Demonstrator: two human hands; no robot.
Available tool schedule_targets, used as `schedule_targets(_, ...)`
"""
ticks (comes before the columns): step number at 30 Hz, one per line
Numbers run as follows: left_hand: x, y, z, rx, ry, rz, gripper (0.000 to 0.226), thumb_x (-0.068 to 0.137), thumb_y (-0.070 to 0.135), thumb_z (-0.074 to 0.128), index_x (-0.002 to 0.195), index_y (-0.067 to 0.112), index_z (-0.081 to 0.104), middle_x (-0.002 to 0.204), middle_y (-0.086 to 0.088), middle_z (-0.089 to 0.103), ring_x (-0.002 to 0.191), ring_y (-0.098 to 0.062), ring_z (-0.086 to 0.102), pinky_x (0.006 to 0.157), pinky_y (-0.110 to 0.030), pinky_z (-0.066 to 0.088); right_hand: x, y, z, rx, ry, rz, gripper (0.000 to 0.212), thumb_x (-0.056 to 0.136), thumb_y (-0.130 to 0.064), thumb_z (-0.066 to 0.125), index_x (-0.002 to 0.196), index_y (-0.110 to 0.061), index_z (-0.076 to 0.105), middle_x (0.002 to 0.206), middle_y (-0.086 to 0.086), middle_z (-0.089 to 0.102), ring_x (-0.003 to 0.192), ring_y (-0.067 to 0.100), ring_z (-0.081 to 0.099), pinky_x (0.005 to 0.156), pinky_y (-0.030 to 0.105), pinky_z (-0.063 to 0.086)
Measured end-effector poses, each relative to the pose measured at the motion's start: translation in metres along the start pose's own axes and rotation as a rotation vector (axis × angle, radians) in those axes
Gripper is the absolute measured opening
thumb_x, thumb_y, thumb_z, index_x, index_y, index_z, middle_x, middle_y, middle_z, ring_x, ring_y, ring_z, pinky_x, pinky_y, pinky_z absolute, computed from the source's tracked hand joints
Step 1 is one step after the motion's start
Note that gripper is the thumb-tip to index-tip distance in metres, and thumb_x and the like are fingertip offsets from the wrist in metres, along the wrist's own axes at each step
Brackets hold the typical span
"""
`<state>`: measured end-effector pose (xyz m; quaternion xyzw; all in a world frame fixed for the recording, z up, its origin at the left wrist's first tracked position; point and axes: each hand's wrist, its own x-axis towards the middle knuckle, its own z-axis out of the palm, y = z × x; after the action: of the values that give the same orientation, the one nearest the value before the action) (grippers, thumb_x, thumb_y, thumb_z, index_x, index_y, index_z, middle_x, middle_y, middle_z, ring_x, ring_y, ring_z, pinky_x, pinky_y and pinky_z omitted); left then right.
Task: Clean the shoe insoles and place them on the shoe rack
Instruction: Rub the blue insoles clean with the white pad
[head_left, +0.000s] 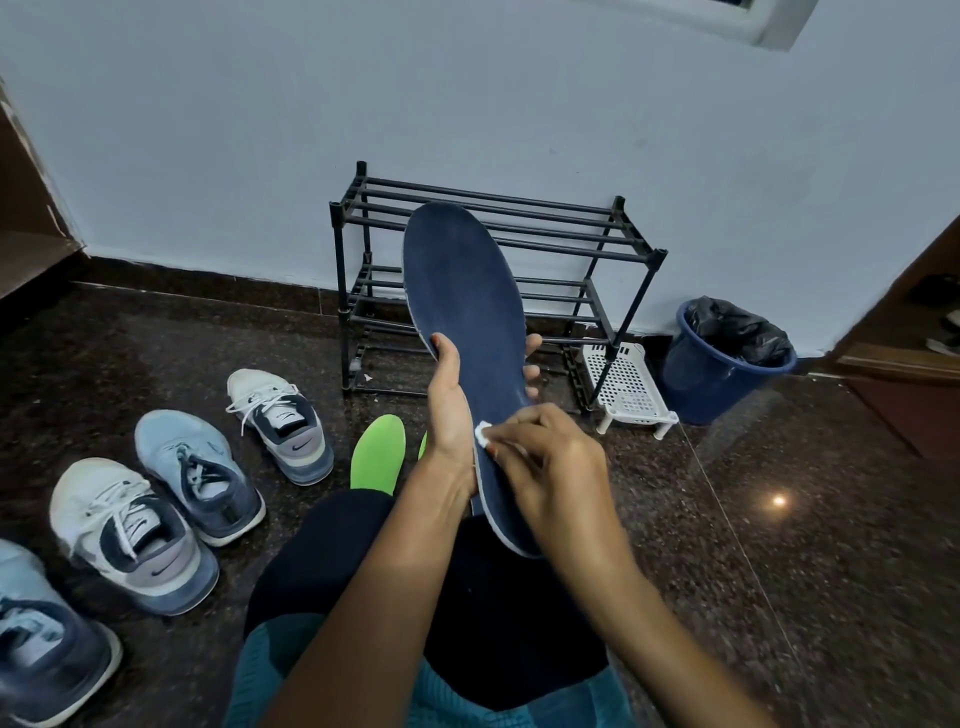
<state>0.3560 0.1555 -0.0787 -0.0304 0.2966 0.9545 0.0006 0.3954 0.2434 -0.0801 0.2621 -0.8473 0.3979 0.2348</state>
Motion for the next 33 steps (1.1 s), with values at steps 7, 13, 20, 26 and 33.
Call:
schedule_targets(7,-0.005,-0.003,0.001,0.05,-0.085,-0.066,0.084,0.094,0.064,0.016,0.082,0.006,0.076,0.079,-0.01,0.066,0.067,-0.017,0.062,0.066,-0.027,0.052,0.019,0.019,-0.001,-0.068,0.034,0.09,0.02,0.082,-0.008,0.054,0.087,0.0,0.071,0.086,0.013,0.06,0.089,0.03,0.06,0.078,0.014,0.037)
schedule_targets(13,0.0,-0.003,-0.003,0.005,-0.06,-0.005,0.081,0.097,0.059,0.013,0.091,0.003,0.071,0.083,-0.008,0.069,0.064,-0.016,0.06,0.062,-0.025,0.051,0.004,0.011,0.003,-0.005,0.025,0.037,0.017,0.079,-0.008,0.057,0.085,0.0,0.071,0.081,0.01,0.06,0.075,0.024,0.06,0.069,0.015,0.041)
schedule_targets(20,0.001,-0.009,-0.001,0.037,-0.069,-0.055,0.09,0.095,0.063,0.009,0.08,0.007,0.078,0.085,-0.007,0.072,0.071,-0.015,0.067,0.076,-0.027,0.053,0.01,0.02,0.0,-0.066,0.029,0.092,0.021,0.082,-0.011,0.052,0.088,0.0,0.07,0.085,0.008,0.055,0.079,0.025,0.056,0.072,0.013,0.039)
schedule_targets(26,0.0,-0.005,0.001,-0.003,-0.01,-0.085,0.071,0.098,0.055,0.027,0.087,0.002,0.074,0.092,-0.01,0.073,0.077,-0.014,0.069,0.082,-0.025,0.053,0.008,0.02,0.006,-0.088,0.052,0.114,0.021,0.082,-0.009,0.053,0.091,-0.001,0.07,0.085,0.011,0.057,0.078,0.026,0.056,0.07,0.014,0.036)
schedule_targets(33,0.002,-0.005,0.004,-0.043,0.057,-0.136,0.033,0.098,0.014,0.033,0.095,-0.003,0.062,0.084,-0.008,0.074,0.078,-0.013,0.071,0.082,-0.024,0.053,-0.001,0.014,0.003,0.004,0.031,0.105,0.018,0.079,-0.006,0.057,0.088,-0.002,0.071,0.082,0.002,0.055,0.075,0.019,0.058,0.072,0.007,0.04)
